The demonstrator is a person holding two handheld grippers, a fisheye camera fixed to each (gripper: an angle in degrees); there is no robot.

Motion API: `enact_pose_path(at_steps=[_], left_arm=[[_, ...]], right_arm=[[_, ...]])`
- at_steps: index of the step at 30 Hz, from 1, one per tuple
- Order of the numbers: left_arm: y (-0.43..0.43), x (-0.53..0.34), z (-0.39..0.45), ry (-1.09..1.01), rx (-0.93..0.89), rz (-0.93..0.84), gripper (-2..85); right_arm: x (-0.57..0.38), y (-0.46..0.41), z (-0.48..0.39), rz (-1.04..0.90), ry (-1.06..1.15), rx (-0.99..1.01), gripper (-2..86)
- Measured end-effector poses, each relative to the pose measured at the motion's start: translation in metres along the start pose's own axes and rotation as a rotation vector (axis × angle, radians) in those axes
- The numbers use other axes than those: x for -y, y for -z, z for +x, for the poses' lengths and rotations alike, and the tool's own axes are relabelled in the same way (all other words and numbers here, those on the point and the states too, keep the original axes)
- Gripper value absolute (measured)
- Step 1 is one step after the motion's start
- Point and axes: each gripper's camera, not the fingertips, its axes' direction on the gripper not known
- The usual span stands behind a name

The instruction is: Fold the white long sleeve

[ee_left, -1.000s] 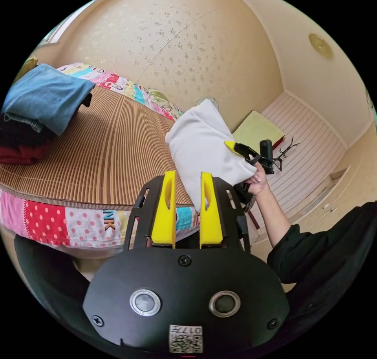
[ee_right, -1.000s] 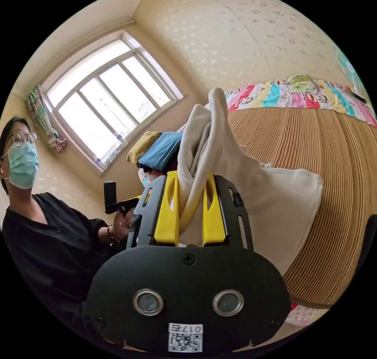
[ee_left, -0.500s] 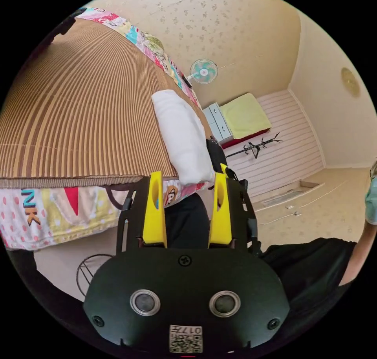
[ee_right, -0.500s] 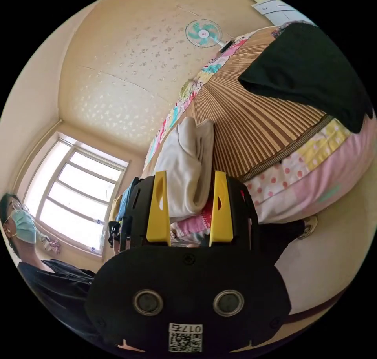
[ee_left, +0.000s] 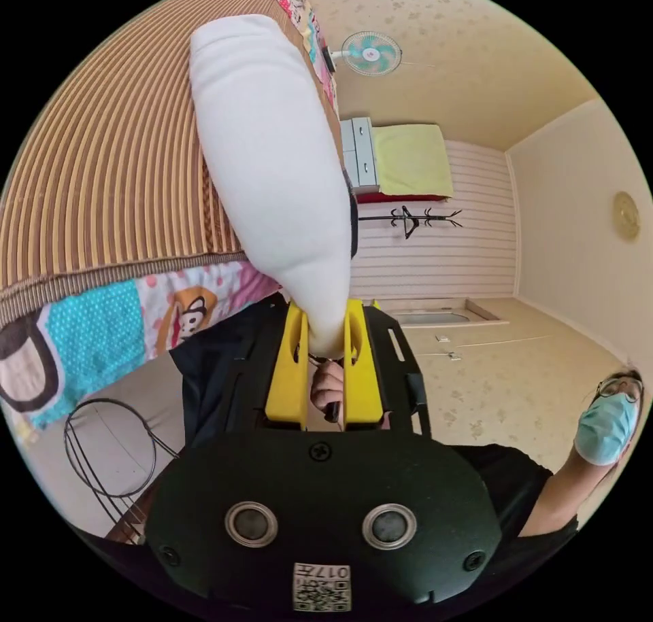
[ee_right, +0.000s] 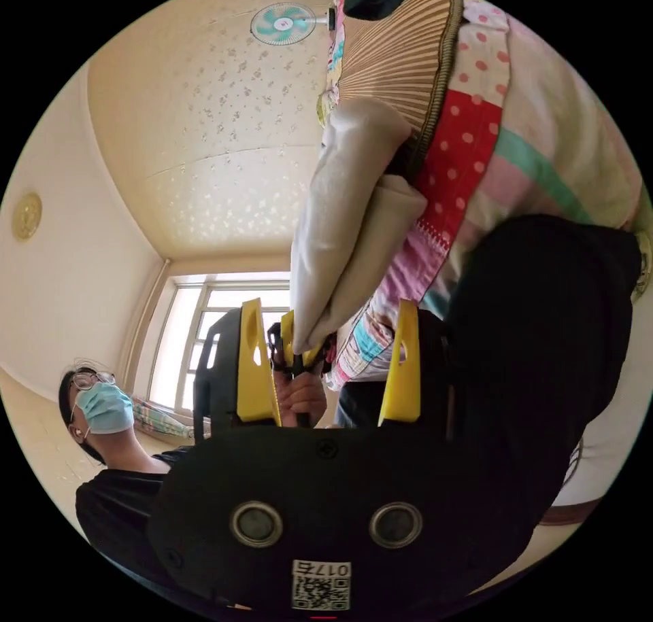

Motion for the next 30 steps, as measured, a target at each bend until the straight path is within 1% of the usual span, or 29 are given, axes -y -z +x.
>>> enact_pose_path(at_steps=[3,4,7,8,9,11,13,14,16,18,20,21,22,23,24,25,26,28,29,30], left_arm=[[-0.021,-0.031,0.045,-0.149,0.08,-0.069,8.0],[-0.024,-0.042,0.06,-0.212,0.129,-0.066,8.5],[-0.025,-0.059,0.093,-0.369,0.163,-0.086,9.8],[-0.025,-0.062,0.098,-0.399,0.165,-0.095,9.9],[-0.024,-0.068,0.106,-0.449,0.177,-0.109,10.0],[-0.022,-0.078,0.112,-0.488,0.236,-0.118,10.1],[-0.018,-0.088,0.105,-0.478,0.323,-0.117,10.5],[-0.016,-0.09,0.101,-0.461,0.333,-0.115,10.7],[-0.009,-0.095,0.075,-0.355,0.303,-0.1,11.2],[-0.003,-0.098,0.053,-0.264,0.251,-0.076,11.3],[0.003,-0.103,0.035,-0.187,0.21,-0.046,11.3],[0.006,-0.106,0.027,-0.147,0.192,-0.034,11.3],[0.011,-0.11,0.024,-0.131,0.183,-0.014,11.4],[0.013,-0.112,0.024,-0.128,0.187,-0.001,11.5],[0.02,-0.116,0.026,-0.127,0.209,0.027,11.5],[0.026,-0.119,0.03,-0.13,0.239,0.049,11.6],[0.03,-0.121,0.032,-0.134,0.256,0.059,11.6],[0.05,-0.125,0.044,-0.167,0.345,0.116,11.6],[0.056,-0.126,0.048,-0.179,0.378,0.136,11.6],[0.07,-0.127,0.057,-0.211,0.458,0.183,11.6]], right_arm=[[0.022,-0.013,-0.007,-0.023,0.028,0.131,23.0],[0.029,-0.01,-0.014,-0.02,0.086,0.178,22.1],[0.051,-0.001,-0.049,-0.047,0.32,0.219,20.3],[0.064,0.01,-0.073,-0.051,0.428,0.21,19.7],[0.072,0.017,-0.087,-0.051,0.483,0.2,19.4],[0.107,0.052,-0.148,-0.043,0.681,0.119,18.2],[0.14,0.084,-0.188,-0.036,0.763,0.039,17.3],[0.165,0.108,-0.207,-0.016,0.775,-0.008,16.7],[0.204,0.149,-0.221,0.029,0.756,-0.07,15.7],[0.239,0.194,-0.213,0.085,0.679,-0.13,14.8],[0.265,0.269,-0.159,0.237,0.397,-0.209,13.4],[0.262,0.289,-0.141,0.304,0.308,-0.227,13.0],[0.241,0.327,-0.103,0.454,0.127,-0.269,12.0],[0.206,0.357,-0.075,0.614,-0.002,-0.323,10.7],[0.186,0.368,-0.065,0.687,-0.023,-0.342,9.4],[0.148,0.383,-0.048,0.795,0.009,-0.338,6.8],[0.117,0.391,-0.029,0.843,0.041,-0.29,4.6],[0.078,0.393,-0.001,0.843,0.046,-0.241,2.4],[0.055,0.387,0.011,0.81,0.053,-0.25,1.6],[0.045,0.383,0.015,0.787,0.058,-0.263,1.4]])
